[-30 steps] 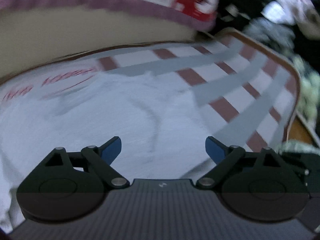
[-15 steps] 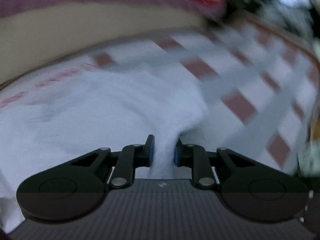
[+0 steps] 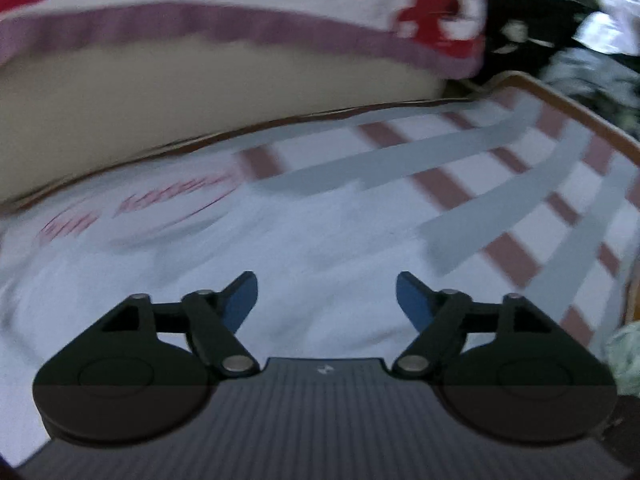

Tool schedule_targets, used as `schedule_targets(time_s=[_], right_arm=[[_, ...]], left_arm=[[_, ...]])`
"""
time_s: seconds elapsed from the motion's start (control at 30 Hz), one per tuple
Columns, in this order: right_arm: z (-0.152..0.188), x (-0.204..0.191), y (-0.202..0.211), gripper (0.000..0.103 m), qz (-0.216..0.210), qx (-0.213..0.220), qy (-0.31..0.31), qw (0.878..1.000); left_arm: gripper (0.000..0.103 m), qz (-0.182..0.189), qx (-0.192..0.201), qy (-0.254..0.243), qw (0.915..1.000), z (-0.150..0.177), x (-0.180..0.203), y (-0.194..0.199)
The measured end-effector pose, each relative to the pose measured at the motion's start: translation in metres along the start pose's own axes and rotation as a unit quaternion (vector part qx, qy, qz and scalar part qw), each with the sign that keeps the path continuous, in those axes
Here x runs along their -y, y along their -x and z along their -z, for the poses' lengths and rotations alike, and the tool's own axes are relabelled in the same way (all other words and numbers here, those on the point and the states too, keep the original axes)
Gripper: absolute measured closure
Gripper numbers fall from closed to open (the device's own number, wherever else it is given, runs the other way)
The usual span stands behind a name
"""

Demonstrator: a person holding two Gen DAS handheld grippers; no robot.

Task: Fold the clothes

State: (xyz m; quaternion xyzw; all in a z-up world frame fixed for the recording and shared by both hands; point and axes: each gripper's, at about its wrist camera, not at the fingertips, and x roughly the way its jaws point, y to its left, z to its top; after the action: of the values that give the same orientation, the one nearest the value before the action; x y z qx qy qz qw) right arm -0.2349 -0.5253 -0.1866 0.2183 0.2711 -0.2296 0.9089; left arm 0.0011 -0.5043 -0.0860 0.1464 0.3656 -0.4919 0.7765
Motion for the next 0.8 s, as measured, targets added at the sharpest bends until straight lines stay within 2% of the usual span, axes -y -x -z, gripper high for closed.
schedule_targets(time_s=[0.07,0.17,0.23,0.27,0.3,0.33,0.4,0.47,0.53,0.67,0.73,0.77,0.8], right_arm=[[0.003,0.004,0.001,0.095,-0.009,0.009,-0.011,1.0],[0.004,0.006,0.0,0.095,-0.014,0.015,-0.02,1.0],[0.004,0.007,0.0,0.095,-0.016,0.017,-0.023,0.999],[0.004,0.007,-0.001,0.095,-0.017,0.018,-0.025,0.999],[0.004,0.008,-0.001,0.095,-0.019,0.019,-0.027,0.999],[0.005,0.008,-0.001,0.095,-0.02,0.021,-0.028,0.999],[0.006,0.008,-0.001,0.095,-0.02,0.023,-0.028,0.999],[0.007,0.007,0.0,0.095,-0.017,0.027,-0.024,0.999],[0.007,0.006,0.001,0.095,-0.012,0.03,-0.025,0.999],[0.007,0.006,0.002,0.095,-0.002,0.033,-0.029,0.999],[0.006,0.005,0.002,0.095,0.002,0.029,-0.029,0.999],[0.006,0.005,0.002,0.096,0.004,0.027,-0.03,0.999],[0.006,0.006,0.003,0.096,0.004,0.026,-0.035,0.999]], left_arm=[[0.023,0.02,-0.018,-0.031,0.9991,-0.016,0.018,-0.019],[0.012,0.01,-0.057,-0.068,0.996,-0.024,0.035,-0.056],[0.011,-0.002,-0.084,-0.091,0.9922,-0.024,0.043,-0.081],[0.016,-0.008,-0.098,-0.103,0.9898,-0.025,0.047,-0.094],[0.042,-0.014,-0.112,-0.115,0.987,-0.025,0.051,-0.107],[0.061,-0.011,-0.117,-0.116,0.9863,-0.025,0.052,-0.109],[0.091,0.003,-0.121,-0.111,0.9864,-0.026,0.052,-0.109],[0.097,0.005,-0.111,-0.073,0.9911,-0.035,0.046,-0.105],[0.097,-0.003,-0.077,-0.05,0.9958,-0.045,0.041,-0.096],[0.097,0.026,-0.017,-0.043,0.9986,-0.05,0.039,-0.088],[0.09,0.022,-0.013,-0.047,0.9986,-0.045,0.038,-0.087],[0.076,0.013,-0.015,-0.044,0.9988,-0.044,0.035,-0.085],[0.057,0.005,-0.017,-0.041,0.999,-0.042,0.032,-0.083]])
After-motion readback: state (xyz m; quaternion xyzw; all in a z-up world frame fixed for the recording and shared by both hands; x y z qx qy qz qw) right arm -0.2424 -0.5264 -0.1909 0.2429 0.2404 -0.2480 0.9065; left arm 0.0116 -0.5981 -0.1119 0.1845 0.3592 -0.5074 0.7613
